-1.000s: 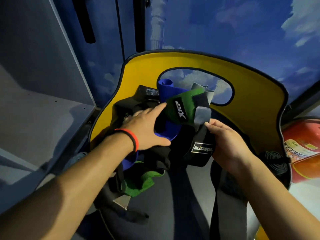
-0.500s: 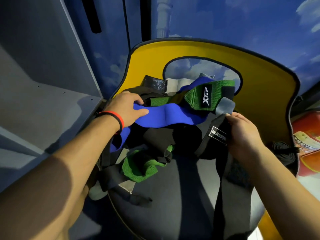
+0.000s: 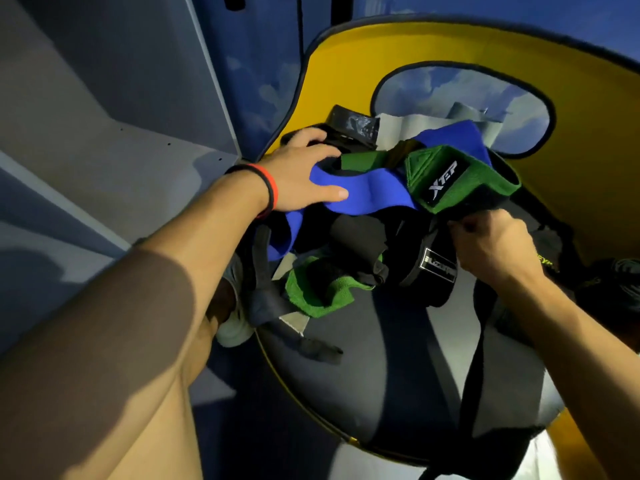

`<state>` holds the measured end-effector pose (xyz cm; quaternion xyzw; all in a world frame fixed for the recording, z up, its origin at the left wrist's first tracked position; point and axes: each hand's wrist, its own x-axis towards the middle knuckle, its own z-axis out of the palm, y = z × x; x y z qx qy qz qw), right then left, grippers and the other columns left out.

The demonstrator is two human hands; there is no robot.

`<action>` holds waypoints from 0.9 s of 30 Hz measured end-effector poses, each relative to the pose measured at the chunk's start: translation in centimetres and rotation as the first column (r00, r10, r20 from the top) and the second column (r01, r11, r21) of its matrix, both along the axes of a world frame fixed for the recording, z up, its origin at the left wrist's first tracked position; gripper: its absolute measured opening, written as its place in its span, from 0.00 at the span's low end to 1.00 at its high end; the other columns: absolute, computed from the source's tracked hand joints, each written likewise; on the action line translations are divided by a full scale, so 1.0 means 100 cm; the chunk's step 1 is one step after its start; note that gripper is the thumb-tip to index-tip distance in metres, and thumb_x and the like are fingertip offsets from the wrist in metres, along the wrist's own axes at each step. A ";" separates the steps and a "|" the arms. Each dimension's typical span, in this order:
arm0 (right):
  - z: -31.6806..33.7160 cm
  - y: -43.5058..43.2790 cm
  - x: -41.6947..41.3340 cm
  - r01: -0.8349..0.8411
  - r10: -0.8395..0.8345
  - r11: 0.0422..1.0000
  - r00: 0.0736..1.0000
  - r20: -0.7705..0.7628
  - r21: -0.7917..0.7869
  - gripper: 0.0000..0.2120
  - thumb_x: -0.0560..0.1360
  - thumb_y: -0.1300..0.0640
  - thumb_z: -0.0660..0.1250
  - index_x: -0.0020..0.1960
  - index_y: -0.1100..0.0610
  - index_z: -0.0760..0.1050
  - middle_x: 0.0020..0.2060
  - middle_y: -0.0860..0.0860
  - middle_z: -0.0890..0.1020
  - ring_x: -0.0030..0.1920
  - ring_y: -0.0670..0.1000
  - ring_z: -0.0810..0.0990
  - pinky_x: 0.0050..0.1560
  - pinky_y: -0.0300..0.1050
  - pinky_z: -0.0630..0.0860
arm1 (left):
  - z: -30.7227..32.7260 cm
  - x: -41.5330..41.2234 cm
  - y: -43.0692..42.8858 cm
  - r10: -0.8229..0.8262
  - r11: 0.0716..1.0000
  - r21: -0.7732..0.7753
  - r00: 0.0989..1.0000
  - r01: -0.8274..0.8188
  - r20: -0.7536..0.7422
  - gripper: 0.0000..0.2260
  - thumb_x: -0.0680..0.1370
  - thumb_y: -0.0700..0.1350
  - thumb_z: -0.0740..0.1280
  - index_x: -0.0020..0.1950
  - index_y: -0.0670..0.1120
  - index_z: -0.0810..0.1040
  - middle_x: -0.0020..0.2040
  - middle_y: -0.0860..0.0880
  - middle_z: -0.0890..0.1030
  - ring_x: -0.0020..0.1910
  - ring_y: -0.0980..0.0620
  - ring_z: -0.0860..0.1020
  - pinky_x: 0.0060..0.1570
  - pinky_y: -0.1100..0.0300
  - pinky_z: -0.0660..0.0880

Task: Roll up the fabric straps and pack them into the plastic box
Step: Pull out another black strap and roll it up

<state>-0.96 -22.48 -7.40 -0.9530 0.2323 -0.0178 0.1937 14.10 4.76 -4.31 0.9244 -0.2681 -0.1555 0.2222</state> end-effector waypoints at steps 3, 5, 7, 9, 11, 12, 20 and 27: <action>0.015 0.003 -0.008 -0.037 0.034 0.988 0.999 -0.026 -0.152 0.22 0.78 0.46 0.68 0.34 0.61 0.74 0.29 0.58 0.75 0.30 0.60 0.76 0.34 0.50 0.76 | -0.002 -0.002 0.001 0.035 0.999 0.039 0.999 -0.036 0.033 0.46 0.67 0.69 0.74 0.80 0.64 0.55 0.81 0.58 0.38 0.81 0.40 0.49 0.77 0.40 0.55; 0.026 0.011 -0.014 -0.024 0.029 0.967 0.999 0.016 -0.253 0.22 0.74 0.39 0.72 0.35 0.58 0.76 0.30 0.56 0.75 0.33 0.59 0.76 0.35 0.49 0.75 | 0.001 -0.003 -0.001 0.085 0.995 0.048 0.996 -0.085 -0.010 0.46 0.69 0.66 0.74 0.80 0.66 0.51 0.82 0.55 0.37 0.81 0.38 0.45 0.77 0.38 0.53; 0.035 0.020 -0.015 -0.004 0.056 0.957 0.983 0.172 -0.289 0.22 0.70 0.39 0.75 0.39 0.57 0.73 0.36 0.54 0.74 0.38 0.61 0.76 0.35 0.48 0.70 | 0.004 -0.003 -0.003 0.124 0.989 0.091 0.989 -0.117 -0.079 0.42 0.72 0.63 0.73 0.80 0.66 0.52 0.83 0.51 0.40 0.81 0.38 0.45 0.77 0.38 0.52; 0.034 0.023 -0.010 -0.047 0.118 0.966 0.956 0.270 -0.255 0.22 0.68 0.43 0.78 0.49 0.56 0.72 0.46 0.55 0.73 0.47 0.63 0.76 0.37 0.50 0.70 | 0.000 -0.005 -0.006 0.110 0.980 0.183 0.984 -0.084 -0.140 0.39 0.73 0.63 0.72 0.80 0.64 0.56 0.83 0.49 0.42 0.81 0.39 0.48 0.77 0.40 0.54; 0.028 0.021 -0.003 -0.103 0.152 0.970 0.964 0.218 -0.220 0.33 0.67 0.45 0.80 0.65 0.53 0.70 0.58 0.58 0.72 0.58 0.64 0.74 0.44 0.57 0.77 | -0.006 -0.010 -0.011 0.082 0.975 0.220 0.977 -0.038 -0.195 0.41 0.72 0.63 0.73 0.80 0.61 0.56 0.83 0.51 0.40 0.81 0.41 0.50 0.77 0.42 0.57; 0.024 0.018 0.001 -0.122 0.158 0.969 0.975 0.156 -0.214 0.41 0.67 0.45 0.80 0.73 0.52 0.66 0.64 0.59 0.70 0.62 0.65 0.73 0.49 0.60 0.78 | -0.009 -0.013 -0.014 0.066 0.974 0.228 0.976 -0.017 -0.209 0.43 0.72 0.63 0.73 0.81 0.59 0.54 0.83 0.52 0.40 0.81 0.43 0.51 0.77 0.43 0.57; 0.004 0.020 0.028 -0.213 0.182 0.966 0.963 -0.199 -0.148 0.52 0.66 0.37 0.75 0.81 0.42 0.49 0.59 0.56 0.79 0.54 0.61 0.82 0.44 0.51 0.76 | -0.021 -0.032 -0.026 -0.038 0.918 0.361 0.943 0.164 -0.332 0.52 0.71 0.66 0.72 0.80 0.63 0.36 0.83 0.50 0.41 0.82 0.44 0.50 0.77 0.42 0.56; 0.001 0.025 0.032 -0.323 0.289 0.942 0.919 -0.268 -0.090 0.50 0.65 0.29 0.72 0.80 0.40 0.53 0.65 0.49 0.79 0.61 0.57 0.80 0.45 0.48 0.70 | -0.015 -0.019 -0.020 -0.081 0.908 0.374 0.956 0.187 -0.281 0.52 0.70 0.62 0.76 0.80 0.65 0.40 0.83 0.51 0.48 0.80 0.43 0.55 0.75 0.42 0.62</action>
